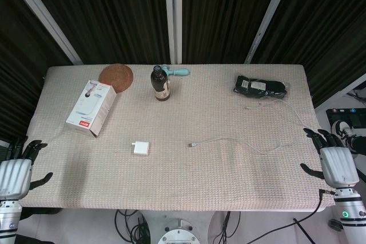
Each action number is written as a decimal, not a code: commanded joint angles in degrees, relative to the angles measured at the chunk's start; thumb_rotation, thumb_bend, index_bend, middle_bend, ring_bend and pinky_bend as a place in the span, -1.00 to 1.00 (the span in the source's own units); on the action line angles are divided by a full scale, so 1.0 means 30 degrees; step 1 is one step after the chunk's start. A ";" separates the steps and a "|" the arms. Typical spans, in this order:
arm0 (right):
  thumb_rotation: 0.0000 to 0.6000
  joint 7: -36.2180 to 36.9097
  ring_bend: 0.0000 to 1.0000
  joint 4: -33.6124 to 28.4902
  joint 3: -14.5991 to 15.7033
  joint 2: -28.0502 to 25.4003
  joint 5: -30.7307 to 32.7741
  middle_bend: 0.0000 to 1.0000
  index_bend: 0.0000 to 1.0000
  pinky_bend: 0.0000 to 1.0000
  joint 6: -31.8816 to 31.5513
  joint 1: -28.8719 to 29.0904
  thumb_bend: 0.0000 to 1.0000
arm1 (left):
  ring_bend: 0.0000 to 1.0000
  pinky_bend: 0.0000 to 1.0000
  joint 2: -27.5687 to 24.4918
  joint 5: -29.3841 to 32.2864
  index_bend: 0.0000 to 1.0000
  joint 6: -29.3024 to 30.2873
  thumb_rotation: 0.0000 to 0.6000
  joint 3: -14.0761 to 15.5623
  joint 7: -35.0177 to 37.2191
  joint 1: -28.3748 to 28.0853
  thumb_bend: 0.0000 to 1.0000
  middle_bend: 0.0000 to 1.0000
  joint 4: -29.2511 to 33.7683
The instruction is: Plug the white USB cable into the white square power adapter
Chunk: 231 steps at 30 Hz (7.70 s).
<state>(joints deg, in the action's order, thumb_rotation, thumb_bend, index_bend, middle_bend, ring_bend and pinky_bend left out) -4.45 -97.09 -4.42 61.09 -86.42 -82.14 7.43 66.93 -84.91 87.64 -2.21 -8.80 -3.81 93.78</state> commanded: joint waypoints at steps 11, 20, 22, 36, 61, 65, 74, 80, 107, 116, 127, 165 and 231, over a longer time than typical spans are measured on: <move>1.00 -0.0021 -0.67 -0.0766 -0.0223 -0.0295 -0.1526 -0.47 -0.72 -0.51 0.1406 0.1662 -0.90 | -0.93 -0.96 0.0009 -0.0128 -0.53 -0.0110 1.00 -0.0008 -0.0164 -0.0052 -0.75 -0.65 0.0118; 1.00 -0.3900 -0.25 -0.2174 -0.2166 0.0322 -0.1007 -0.36 -0.61 0.03 0.6491 0.6348 -0.88 | -0.93 -0.96 -0.0190 -0.0473 -0.53 -0.0106 1.00 -0.0055 -0.0438 -0.0205 -0.75 -0.65 0.0432; 1.00 -0.4902 -0.14 -0.1966 -0.2596 0.1100 -0.0227 -0.33 -0.58 0.15 0.7715 0.7449 -0.88 | -0.93 -0.96 -0.0192 -0.0477 -0.53 -0.0126 1.00 -0.0025 -0.0489 -0.0194 -0.75 -0.65 0.0497; 1.00 -0.8414 0.35 0.1769 -0.2855 0.6614 0.4571 -0.32 -0.50 0.76 1.2044 1.1992 -0.85 | -0.93 -0.96 -0.0366 -0.0054 -0.53 -0.0354 1.00 -0.0085 -0.0375 -0.0149 -0.75 -0.65 0.0394; 1.00 -0.9231 0.36 0.6458 -0.1906 1.2070 0.8195 -0.27 -0.16 0.81 1.2433 1.4444 -0.78 | -0.93 -0.97 0.0181 0.0250 -0.53 -0.1179 1.00 -0.0193 0.0468 -0.0601 -0.75 -0.65 -0.0656; 1.00 -0.9714 0.36 0.6760 -0.1885 1.2648 0.8553 -0.24 -0.09 0.81 1.1788 1.4528 -0.76 | -0.93 -0.97 0.0271 0.0267 -0.53 -0.1186 1.00 -0.0172 0.0730 -0.0585 -0.75 -0.65 -0.0907; 1.00 -1.0654 0.37 0.7023 -0.1816 1.3532 0.9458 -0.19 0.01 0.80 1.0772 1.4553 -0.70 | -0.93 -0.97 0.0431 0.0236 -0.53 -0.1263 1.00 -0.0139 0.1207 -0.0621 -0.75 -0.65 -0.1396; 1.00 -1.1335 0.36 0.6891 -0.1710 1.3699 1.0249 -0.19 0.01 0.80 1.0581 1.4607 -0.60 | -0.93 -0.97 0.0432 0.0197 -0.53 -0.1258 1.00 -0.0124 0.1423 -0.0627 -0.75 -0.65 -0.1549; 1.00 -1.1931 0.38 0.6607 -0.1290 1.3960 1.1323 -0.16 0.02 0.80 0.9918 1.4619 -0.42 | -0.93 -0.97 0.0570 0.0172 -0.53 -0.1314 1.00 -0.0067 0.1959 -0.0641 -0.75 -0.65 -0.2016; 1.00 -1.0928 0.39 0.5982 -0.0769 1.3426 0.9663 -0.02 0.10 0.80 0.9586 1.4255 -0.35 | -0.93 -0.97 0.0559 0.0134 -0.53 -0.1330 1.00 -0.0077 0.1868 -0.0690 -0.75 -0.65 -0.1989; 1.00 -0.9617 0.39 0.5700 -0.1299 1.2771 0.8902 0.05 0.12 0.80 0.9020 1.3822 -0.35 | -0.93 -0.97 0.0131 -0.0472 -0.53 -0.2337 1.00 -0.0377 0.0892 -0.1869 -0.75 -0.65 -0.1214; 1.00 -0.8842 0.39 0.2063 -0.2535 0.6962 0.9086 0.06 0.16 0.80 0.7754 1.2998 -0.35 | -0.74 -0.73 0.7775 0.7660 -0.38 -1.0721 0.81 -0.2311 -0.7849 -1.0500 -0.57 -0.40 -0.1398; 1.00 -1.2278 0.38 0.3435 -0.4670 1.1549 1.4653 0.13 0.22 0.80 0.8931 1.8076 -0.35 | -0.53 -0.71 0.7310 1.2038 -0.09 -0.7010 0.72 -0.4143 -1.0491 -1.2941 -0.41 -0.11 0.1718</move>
<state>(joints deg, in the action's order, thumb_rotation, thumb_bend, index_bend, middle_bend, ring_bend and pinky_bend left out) -40.95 -87.10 -18.13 95.34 -42.76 -55.11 61.27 88.71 -49.08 66.32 -14.44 -39.86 -42.28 98.70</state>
